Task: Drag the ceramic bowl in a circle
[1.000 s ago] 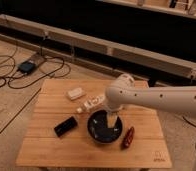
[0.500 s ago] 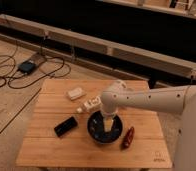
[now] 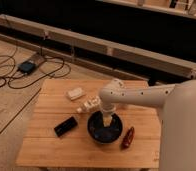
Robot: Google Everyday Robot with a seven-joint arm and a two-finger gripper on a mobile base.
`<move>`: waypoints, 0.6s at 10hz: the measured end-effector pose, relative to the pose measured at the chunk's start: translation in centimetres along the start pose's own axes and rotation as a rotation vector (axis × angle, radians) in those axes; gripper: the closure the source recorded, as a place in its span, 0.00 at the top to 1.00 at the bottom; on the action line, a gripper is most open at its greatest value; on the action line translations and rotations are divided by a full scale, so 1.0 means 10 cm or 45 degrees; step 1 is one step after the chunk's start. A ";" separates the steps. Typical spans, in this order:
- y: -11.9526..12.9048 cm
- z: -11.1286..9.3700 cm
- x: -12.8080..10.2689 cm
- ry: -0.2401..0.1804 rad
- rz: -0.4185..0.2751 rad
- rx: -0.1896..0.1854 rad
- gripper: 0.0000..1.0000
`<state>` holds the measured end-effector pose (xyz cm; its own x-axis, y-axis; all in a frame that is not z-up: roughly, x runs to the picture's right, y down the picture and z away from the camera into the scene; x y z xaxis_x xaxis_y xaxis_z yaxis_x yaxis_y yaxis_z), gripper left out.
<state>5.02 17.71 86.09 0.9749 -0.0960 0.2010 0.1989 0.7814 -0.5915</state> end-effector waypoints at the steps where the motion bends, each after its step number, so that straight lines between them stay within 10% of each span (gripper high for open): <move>1: -0.02 0.02 0.02 0.002 -0.004 -0.009 0.40; 6: -0.19 -0.11 -0.03 -0.043 0.005 -0.030 0.00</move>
<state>4.47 15.53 86.32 0.9719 -0.0719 0.2243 0.1976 0.7672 -0.6102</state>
